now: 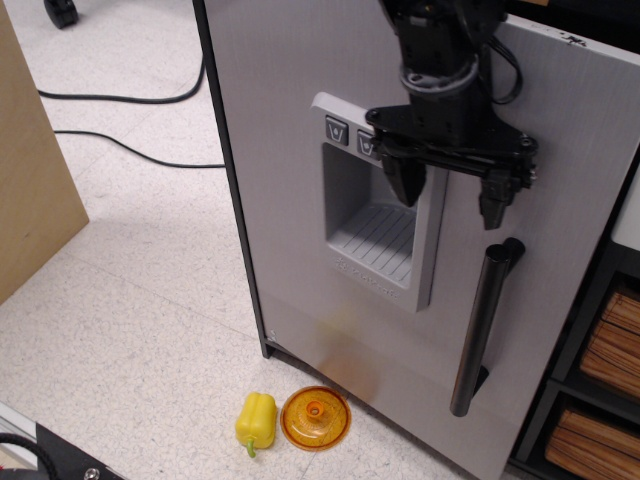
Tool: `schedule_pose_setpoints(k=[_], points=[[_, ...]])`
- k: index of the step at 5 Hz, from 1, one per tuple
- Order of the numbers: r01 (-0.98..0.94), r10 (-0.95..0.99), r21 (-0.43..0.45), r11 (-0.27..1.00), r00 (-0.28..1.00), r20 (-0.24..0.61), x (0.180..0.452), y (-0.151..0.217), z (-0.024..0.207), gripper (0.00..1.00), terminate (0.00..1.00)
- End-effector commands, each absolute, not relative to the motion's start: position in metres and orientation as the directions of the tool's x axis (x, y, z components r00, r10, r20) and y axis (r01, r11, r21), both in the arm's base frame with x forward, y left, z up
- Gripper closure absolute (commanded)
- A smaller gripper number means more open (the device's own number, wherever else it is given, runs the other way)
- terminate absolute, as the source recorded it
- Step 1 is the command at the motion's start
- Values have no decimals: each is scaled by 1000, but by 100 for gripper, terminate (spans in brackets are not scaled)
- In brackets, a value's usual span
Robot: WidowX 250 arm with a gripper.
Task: Close fridge
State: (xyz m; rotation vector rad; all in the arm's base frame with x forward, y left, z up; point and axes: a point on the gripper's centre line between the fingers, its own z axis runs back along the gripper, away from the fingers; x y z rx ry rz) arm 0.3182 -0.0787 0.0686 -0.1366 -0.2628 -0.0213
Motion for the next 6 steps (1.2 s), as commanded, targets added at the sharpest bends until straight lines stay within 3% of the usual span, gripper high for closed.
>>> schedule_pose_setpoints(k=[1,6], points=[[102,-39,-138,985,917,396,342,-82,84,0,0],[62,5,-139,988,900,435,365,-86,86,0,0]])
